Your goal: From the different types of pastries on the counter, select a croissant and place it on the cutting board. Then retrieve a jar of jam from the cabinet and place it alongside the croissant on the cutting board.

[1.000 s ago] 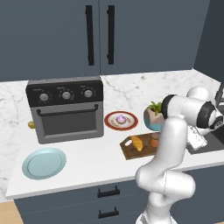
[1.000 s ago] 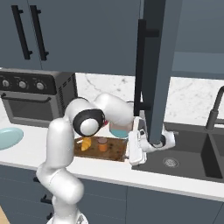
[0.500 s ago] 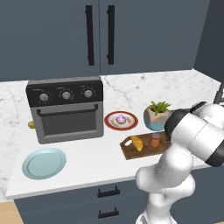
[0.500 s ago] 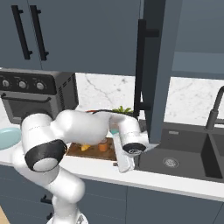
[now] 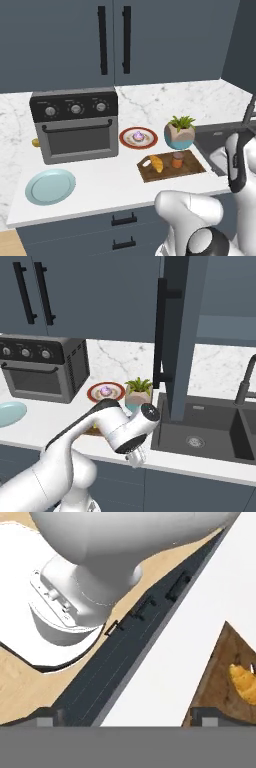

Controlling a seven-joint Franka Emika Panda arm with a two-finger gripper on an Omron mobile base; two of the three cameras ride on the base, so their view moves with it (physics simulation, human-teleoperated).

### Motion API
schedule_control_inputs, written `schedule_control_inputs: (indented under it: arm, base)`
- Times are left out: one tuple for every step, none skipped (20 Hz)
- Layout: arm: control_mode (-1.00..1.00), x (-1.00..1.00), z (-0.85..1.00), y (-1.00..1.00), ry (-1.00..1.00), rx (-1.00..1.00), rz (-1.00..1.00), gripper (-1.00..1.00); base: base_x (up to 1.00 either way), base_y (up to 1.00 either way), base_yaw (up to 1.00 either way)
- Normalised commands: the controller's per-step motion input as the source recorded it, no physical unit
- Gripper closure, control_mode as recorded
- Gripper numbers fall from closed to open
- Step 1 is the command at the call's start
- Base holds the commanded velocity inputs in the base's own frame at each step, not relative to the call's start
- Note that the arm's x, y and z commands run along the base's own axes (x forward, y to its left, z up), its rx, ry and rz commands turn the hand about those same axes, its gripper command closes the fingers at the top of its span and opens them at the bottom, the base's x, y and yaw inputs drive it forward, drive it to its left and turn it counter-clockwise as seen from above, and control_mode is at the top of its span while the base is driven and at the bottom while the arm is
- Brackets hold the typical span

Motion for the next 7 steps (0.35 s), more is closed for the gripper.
schedule_control_inputs:
  arm:
    - [-1.00, -1.00, 0.48, 0.00, 0.00, -0.37, 0.00, -1.00]
    - [-1.00, -1.00, 0.40, 0.00, 0.00, -0.37, 0.00, -1.00]
    - [-1.00, -1.00, 0.35, -0.02, 0.00, -0.36, 0.00, -1.00]
    - [-1.00, -1.00, 0.33, -0.10, 0.00, -0.34, 0.00, -1.00]
    - [-1.00, -1.00, 0.36, -0.22, 0.00, -0.30, 0.00, -1.00]
    - [-1.00, -1.00, 0.37, -0.34, -0.01, -0.27, 0.00, -1.00]
    - [-1.00, -1.00, 0.36, -0.37, -0.01, -0.25, 0.00, -1.00]
  base:
    - [0.00, 0.00, 0.00]
    - [0.00, 0.00, 0.00]
    - [0.00, 0.00, 0.00]
    - [0.00, 0.00, 0.00]
    - [0.00, 0.00, 0.00]
    - [0.00, 0.00, 0.00]
    - [0.00, 0.00, 0.00]
